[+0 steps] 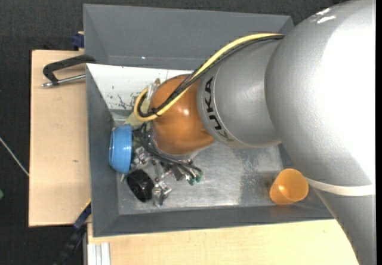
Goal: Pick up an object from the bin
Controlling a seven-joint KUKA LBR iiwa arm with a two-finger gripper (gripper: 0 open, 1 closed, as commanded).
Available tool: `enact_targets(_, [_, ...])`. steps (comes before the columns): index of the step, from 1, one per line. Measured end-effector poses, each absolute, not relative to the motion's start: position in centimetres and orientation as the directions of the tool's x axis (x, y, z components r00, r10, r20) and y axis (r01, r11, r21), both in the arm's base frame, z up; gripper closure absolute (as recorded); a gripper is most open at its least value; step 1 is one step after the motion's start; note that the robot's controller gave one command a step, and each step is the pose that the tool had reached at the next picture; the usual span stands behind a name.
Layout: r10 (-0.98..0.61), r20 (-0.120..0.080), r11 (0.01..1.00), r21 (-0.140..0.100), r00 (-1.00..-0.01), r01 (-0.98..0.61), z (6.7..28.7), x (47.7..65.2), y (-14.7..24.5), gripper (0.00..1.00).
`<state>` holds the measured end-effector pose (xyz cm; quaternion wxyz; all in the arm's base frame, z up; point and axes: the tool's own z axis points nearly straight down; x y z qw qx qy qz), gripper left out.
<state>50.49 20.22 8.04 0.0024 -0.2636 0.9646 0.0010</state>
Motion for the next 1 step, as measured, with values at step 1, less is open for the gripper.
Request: enact_targets(1, [-0.513, -0.015, 0.858, -0.001, -0.858, -0.513, 23.04, 49.91, 20.34, 1.0])
